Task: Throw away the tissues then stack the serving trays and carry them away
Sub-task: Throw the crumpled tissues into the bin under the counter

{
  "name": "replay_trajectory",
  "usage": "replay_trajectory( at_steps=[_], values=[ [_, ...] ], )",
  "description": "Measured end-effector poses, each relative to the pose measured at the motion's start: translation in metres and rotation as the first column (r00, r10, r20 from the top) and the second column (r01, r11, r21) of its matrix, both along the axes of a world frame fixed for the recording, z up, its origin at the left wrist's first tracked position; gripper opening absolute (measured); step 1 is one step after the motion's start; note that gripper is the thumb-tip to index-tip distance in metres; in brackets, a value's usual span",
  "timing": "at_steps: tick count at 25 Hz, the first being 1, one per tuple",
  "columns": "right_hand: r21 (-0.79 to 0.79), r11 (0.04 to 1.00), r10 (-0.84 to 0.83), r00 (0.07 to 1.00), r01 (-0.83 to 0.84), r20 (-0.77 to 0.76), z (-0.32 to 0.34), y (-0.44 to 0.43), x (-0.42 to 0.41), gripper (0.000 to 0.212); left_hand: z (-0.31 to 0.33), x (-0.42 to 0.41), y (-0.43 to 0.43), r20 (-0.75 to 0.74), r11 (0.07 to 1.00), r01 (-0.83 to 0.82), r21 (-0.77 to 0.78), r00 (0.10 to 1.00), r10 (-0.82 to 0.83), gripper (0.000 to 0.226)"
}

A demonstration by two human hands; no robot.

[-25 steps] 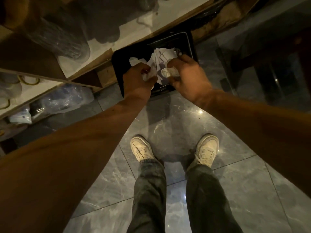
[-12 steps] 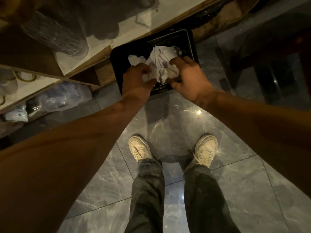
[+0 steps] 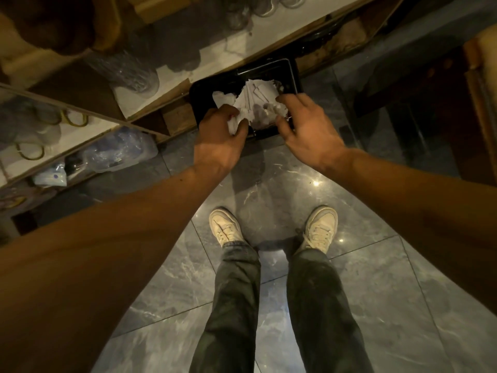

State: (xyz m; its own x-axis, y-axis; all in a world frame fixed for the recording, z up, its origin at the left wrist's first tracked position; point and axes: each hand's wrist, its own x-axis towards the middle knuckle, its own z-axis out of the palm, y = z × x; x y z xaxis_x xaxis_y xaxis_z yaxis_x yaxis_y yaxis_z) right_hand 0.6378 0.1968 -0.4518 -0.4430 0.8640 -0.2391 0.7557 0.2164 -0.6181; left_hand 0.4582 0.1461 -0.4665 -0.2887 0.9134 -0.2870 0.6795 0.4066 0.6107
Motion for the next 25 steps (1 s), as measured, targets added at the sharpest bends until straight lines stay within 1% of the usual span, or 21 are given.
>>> replay_trajectory(
  at_steps=[3, 7, 13, 16, 20, 25],
  values=[
    [0.004, 1.0, 0.03, 1.0, -0.03, 0.01, 0.044, -0.013, 0.007, 0.043, 0.046, 0.012, -0.015, -0.035, 0.999, 0.033, 0.02, 0.999, -0.032, 0.036],
    [0.045, 0.992, 0.115, 0.993, -0.115, 0.01, 0.12, -0.039, 0.021, 0.042, 0.12, 0.028, -0.037, 0.005, 0.999, 0.044, 0.019, 0.999, -0.044, 0.042],
    [0.127, 0.959, 0.25, 0.967, -0.255, 0.055, 0.24, -0.073, 0.041, 0.044, 0.241, 0.042, -0.092, -0.021, 0.986, 0.112, 0.121, 0.994, -0.111, 0.035],
    [0.158, 0.957, 0.243, 0.97, -0.244, 0.029, 0.298, -0.084, 0.042, 0.047, 0.298, 0.044, -0.113, -0.071, 0.984, 0.121, 0.132, 0.991, -0.112, 0.038],
    [0.217, 0.96, 0.198, 0.978, -0.18, -0.065, 0.368, -0.092, 0.04, 0.049, 0.369, 0.033, -0.14, -0.131, 0.96, 0.086, 0.268, 0.99, -0.053, 0.038],
    [0.294, 0.952, 0.14, 0.975, -0.085, -0.171, 0.44, -0.108, 0.022, 0.048, 0.441, 0.014, -0.159, -0.118, 0.917, -0.001, 0.398, 0.992, 0.052, 0.043]
  ],
)
